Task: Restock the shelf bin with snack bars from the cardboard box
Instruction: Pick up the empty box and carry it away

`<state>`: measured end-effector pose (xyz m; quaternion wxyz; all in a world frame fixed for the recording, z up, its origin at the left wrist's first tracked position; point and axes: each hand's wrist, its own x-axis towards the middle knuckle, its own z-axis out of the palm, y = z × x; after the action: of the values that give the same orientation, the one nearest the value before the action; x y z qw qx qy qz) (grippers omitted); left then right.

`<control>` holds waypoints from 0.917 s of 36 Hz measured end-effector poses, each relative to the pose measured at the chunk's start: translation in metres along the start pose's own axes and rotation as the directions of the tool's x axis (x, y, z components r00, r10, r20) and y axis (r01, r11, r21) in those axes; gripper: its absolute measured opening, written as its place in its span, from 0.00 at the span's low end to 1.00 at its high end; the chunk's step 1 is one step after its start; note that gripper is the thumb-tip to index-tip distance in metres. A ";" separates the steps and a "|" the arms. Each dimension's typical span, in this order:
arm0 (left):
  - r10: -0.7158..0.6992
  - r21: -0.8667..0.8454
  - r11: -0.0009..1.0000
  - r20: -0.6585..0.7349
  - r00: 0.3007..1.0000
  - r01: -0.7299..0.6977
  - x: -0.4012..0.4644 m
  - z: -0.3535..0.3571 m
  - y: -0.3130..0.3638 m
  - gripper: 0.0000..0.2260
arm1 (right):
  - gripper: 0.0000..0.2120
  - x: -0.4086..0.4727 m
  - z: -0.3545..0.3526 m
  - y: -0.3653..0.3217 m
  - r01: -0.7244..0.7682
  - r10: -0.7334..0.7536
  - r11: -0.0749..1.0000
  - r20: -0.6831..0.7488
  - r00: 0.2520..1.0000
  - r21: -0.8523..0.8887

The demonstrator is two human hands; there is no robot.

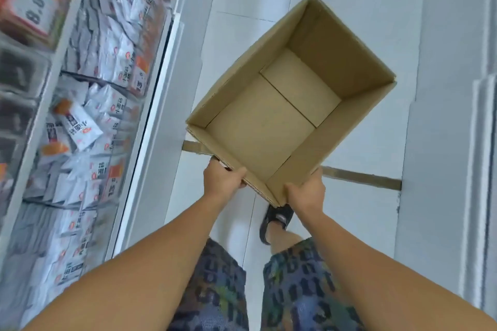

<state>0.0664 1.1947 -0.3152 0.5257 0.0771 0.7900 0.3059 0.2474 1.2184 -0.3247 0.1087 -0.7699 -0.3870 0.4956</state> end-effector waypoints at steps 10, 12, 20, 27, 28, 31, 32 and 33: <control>0.024 0.091 0.996 -0.124 0.992 -0.012 0.149 0.056 0.176 0.26 | 0.25 0.167 0.001 -0.189 0.154 -0.154 0.980 0.007 0.988 -0.130; -0.016 0.053 0.998 -0.099 0.995 0.022 0.185 0.064 0.198 0.28 | 0.29 0.201 0.009 -0.220 0.171 -0.169 0.975 0.026 0.985 -0.143; -0.173 -0.131 0.979 -0.103 0.980 0.159 0.359 0.129 0.303 0.18 | 0.25 0.414 0.053 -0.334 0.157 -0.138 0.948 0.090 0.986 -0.278; -0.222 -0.232 0.952 -0.067 0.973 0.201 0.491 0.187 0.376 0.34 | 0.19 0.570 0.070 -0.427 0.205 -0.157 0.934 0.177 0.972 -0.294; -0.206 -0.249 0.951 -0.063 0.976 0.185 0.503 0.194 0.388 0.30 | 0.23 0.591 0.073 -0.439 0.180 -0.129 0.954 0.212 0.969 -0.241; -0.170 -0.138 0.977 -0.042 0.985 0.162 0.520 0.211 0.418 0.16 | 0.28 0.634 0.073 -0.471 0.083 0.010 0.964 0.345 0.939 -0.254; -0.161 -0.101 0.983 -0.045 0.986 0.156 0.522 0.215 0.424 0.19 | 0.27 0.640 0.070 -0.485 0.068 0.048 0.962 0.409 0.911 -0.264; -0.138 -0.039 0.990 -0.061 0.989 0.136 0.519 0.215 0.431 0.21 | 0.26 0.645 0.067 -0.500 0.063 0.073 0.959 0.457 0.886 -0.277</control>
<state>-0.0576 1.8569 -0.5345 0.5212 0.0037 0.8045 0.2849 0.0817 1.9958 -0.5196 -0.0996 -0.6380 -0.4668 0.6043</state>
